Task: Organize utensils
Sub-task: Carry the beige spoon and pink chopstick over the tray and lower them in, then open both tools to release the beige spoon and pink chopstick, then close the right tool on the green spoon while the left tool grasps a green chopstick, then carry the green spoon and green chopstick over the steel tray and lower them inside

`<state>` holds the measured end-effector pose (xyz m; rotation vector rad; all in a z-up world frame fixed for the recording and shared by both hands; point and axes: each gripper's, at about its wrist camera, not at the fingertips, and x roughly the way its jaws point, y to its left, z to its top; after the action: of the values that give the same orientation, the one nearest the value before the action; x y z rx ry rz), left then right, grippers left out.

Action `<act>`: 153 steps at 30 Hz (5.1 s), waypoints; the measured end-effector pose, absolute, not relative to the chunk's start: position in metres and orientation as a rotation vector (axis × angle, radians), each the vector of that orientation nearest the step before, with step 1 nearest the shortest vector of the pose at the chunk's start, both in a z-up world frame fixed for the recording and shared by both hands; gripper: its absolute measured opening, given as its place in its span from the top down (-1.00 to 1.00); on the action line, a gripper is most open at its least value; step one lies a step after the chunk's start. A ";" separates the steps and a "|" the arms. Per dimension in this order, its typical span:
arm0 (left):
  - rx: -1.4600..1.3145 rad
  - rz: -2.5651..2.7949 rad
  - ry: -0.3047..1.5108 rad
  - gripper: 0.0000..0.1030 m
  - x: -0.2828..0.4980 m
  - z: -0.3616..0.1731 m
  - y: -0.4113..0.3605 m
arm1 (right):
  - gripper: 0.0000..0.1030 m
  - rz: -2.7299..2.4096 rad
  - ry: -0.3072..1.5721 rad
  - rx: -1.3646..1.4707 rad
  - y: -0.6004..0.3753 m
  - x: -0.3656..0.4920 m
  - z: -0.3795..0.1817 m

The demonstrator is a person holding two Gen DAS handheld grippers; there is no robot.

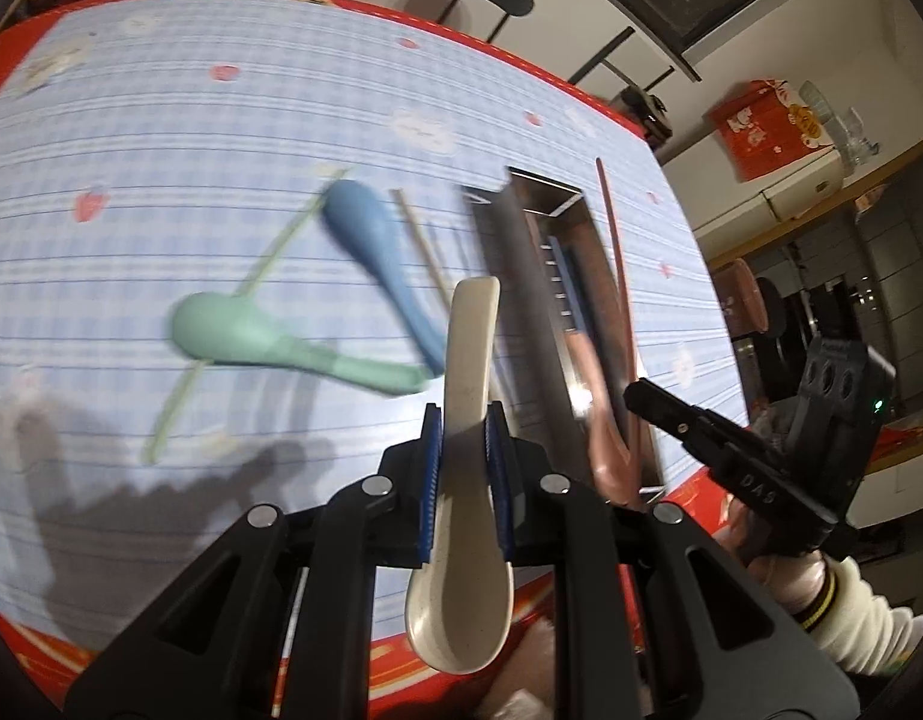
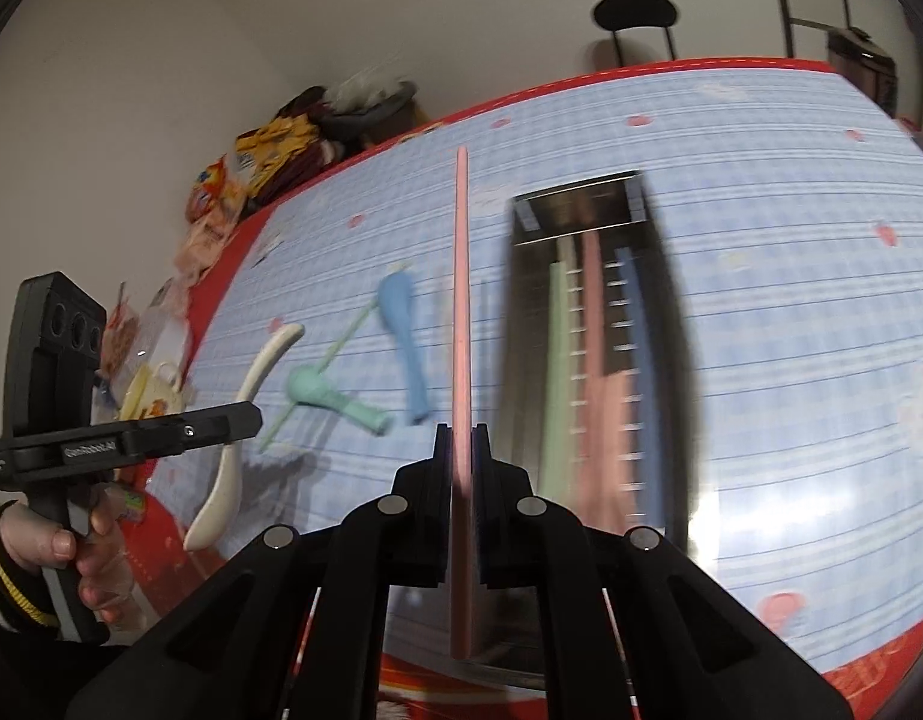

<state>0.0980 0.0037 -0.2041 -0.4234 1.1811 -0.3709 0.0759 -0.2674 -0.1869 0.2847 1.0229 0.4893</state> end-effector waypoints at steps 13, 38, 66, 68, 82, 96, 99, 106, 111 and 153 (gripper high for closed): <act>-0.723 -0.408 1.238 0.64 0.140 -0.227 -0.067 | 0.87 0.417 1.067 0.232 -0.314 0.091 -0.201; -0.709 -0.358 1.332 0.64 0.154 -0.263 -0.116 | 0.87 0.430 1.116 0.193 -0.316 0.092 -0.215; -0.512 -0.239 1.114 -0.89 0.133 -0.193 -0.030 | -0.89 0.395 1.001 0.137 -0.284 0.098 -0.167; -0.501 -0.204 1.117 -0.89 0.130 -0.194 -0.017 | -0.89 0.395 1.008 0.124 -0.274 0.099 -0.170; -0.281 -0.022 1.100 -0.89 0.092 -0.218 0.084 | -0.89 0.463 1.082 0.033 -0.197 0.099 -0.184; -0.211 -0.044 1.125 -0.89 0.091 -0.242 0.126 | -0.43 0.543 1.148 -0.143 -0.126 0.104 -0.204; -0.234 -0.029 1.118 -0.88 0.094 -0.244 0.135 | -0.18 0.568 1.150 -0.212 -0.109 0.107 -0.210; -0.247 0.001 1.108 -0.80 0.100 -0.245 0.152 | 0.19 0.643 1.144 -0.377 -0.054 0.108 -0.229; -0.263 0.001 1.120 -0.52 0.100 -0.249 0.159 | 0.29 0.652 1.118 -0.463 -0.027 0.106 -0.238; -0.090 -0.284 1.195 0.36 0.147 -0.272 0.075 | 0.83 0.522 1.235 0.103 -0.112 0.124 -0.243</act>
<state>0.1472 0.0753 -0.2717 -0.0901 1.1952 -0.2840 0.1244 -0.1116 -0.2431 0.1033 1.2350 0.5218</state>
